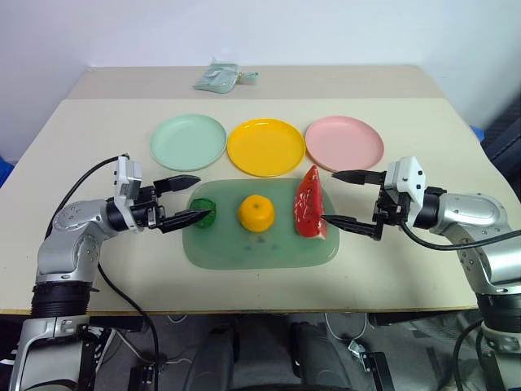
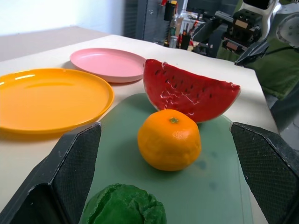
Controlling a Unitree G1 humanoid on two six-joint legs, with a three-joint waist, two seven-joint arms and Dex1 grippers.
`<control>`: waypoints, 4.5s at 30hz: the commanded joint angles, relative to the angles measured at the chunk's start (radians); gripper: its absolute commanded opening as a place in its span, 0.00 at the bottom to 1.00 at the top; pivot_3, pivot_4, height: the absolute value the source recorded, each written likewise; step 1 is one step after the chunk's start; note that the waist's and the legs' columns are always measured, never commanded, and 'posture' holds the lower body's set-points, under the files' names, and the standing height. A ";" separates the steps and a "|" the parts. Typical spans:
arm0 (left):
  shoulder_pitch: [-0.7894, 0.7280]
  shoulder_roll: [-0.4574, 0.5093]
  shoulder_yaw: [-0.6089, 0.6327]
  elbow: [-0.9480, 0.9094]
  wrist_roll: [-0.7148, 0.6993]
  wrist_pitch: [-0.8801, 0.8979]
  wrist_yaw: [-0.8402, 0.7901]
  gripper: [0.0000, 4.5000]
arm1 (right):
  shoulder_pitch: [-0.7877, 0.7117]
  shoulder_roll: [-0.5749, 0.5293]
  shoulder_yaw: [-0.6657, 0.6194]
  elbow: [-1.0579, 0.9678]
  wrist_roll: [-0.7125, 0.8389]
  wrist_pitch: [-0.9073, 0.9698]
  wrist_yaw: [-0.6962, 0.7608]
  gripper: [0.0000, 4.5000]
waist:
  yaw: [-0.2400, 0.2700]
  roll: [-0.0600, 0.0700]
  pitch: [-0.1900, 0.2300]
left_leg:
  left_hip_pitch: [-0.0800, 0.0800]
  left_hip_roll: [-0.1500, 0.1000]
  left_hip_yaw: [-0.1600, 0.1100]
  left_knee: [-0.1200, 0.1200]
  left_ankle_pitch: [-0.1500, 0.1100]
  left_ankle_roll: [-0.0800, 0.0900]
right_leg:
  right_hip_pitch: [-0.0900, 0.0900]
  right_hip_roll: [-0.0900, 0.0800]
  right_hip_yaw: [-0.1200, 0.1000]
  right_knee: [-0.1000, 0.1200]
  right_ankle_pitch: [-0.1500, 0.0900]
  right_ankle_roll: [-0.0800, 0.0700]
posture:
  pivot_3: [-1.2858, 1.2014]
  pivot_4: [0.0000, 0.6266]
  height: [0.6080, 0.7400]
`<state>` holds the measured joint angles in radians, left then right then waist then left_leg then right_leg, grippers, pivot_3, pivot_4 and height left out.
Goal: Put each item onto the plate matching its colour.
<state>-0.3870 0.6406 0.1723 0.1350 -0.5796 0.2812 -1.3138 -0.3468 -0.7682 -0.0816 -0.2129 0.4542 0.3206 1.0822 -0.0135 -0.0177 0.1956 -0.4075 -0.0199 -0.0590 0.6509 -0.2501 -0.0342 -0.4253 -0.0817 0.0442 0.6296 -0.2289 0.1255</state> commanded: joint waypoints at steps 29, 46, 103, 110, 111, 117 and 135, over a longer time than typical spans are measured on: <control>-0.060 0.147 -0.010 0.028 0.068 -0.031 -0.044 1.00 | -0.136 0.064 0.048 -0.043 -0.001 0.024 -0.058 0.99 | -0.002 0.000 0.000 | 0.000 0.000 0.000 -0.001 0.000 0.000 | 0.000 0.000 0.000 0.000 0.000 0.000 | 0.52 0.24 1.00; -0.166 -0.004 -0.215 0.282 0.364 -0.285 0.089 1.00 | -0.141 -0.083 0.045 -0.258 0.176 0.380 -0.042 0.99 | 0.001 0.000 0.000 | -0.001 0.000 0.000 0.000 0.000 0.000 | 0.000 0.000 0.000 0.000 0.000 0.000 | 0.52 0.24 1.00; -0.395 -0.187 -0.349 0.299 0.316 -0.260 -0.153 0.99 | -0.229 0.033 0.038 -0.141 0.148 0.351 -0.153 1.00 | 0.004 -0.001 0.000 | -0.002 -0.001 0.000 0.001 0.000 0.000 | -0.001 0.000 0.000 0.000 0.000 0.000 | 0.52 0.24 1.00; -0.403 -0.232 -0.403 0.446 0.462 -0.433 -0.044 0.99 | -0.212 0.023 0.029 -0.157 0.153 0.359 -0.154 1.00 | 0.000 -0.001 0.000 | -0.002 0.000 0.000 0.001 0.000 0.000 | -0.001 0.000 0.000 0.000 0.000 0.000 | 0.52 0.24 1.00; -0.397 -0.231 -0.415 0.455 0.478 -0.446 -0.041 0.99 | -0.211 0.023 0.029 -0.159 0.154 0.360 -0.155 1.00 | 0.000 -0.001 0.000 | -0.002 0.000 0.000 0.001 0.000 0.000 | -0.001 0.000 0.000 0.000 0.000 0.000 | 0.52 0.24 1.00; -0.393 -0.272 -0.413 0.478 0.475 -0.439 -0.027 0.74 | -0.207 0.020 0.021 -0.168 0.155 0.368 -0.168 1.00 | 0.004 -0.001 0.000 | -0.002 -0.001 0.000 0.002 0.000 0.000 | -0.001 0.000 0.000 0.000 0.000 0.000 | 0.52 0.24 1.00; -0.842 -0.478 -0.130 1.138 0.514 -0.546 0.834 0.96 | -0.322 0.111 0.071 -0.008 -0.055 0.324 -0.387 1.00 | 0.001 -0.001 0.000 | -0.002 -0.001 0.000 -0.001 0.000 0.001 | -0.002 0.000 0.000 0.000 0.000 0.001 | 0.52 0.24 1.00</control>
<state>-1.2009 0.1662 0.0336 1.2646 -0.0910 -0.2358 -0.5219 -0.6437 -0.6550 0.0064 -0.1828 0.3979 0.6621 0.6973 -0.0125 -0.0189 0.1957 -0.4098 -0.0212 -0.0592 0.6503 -0.2505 -0.0333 -0.4275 -0.0818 0.0437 0.6293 -0.2287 0.1263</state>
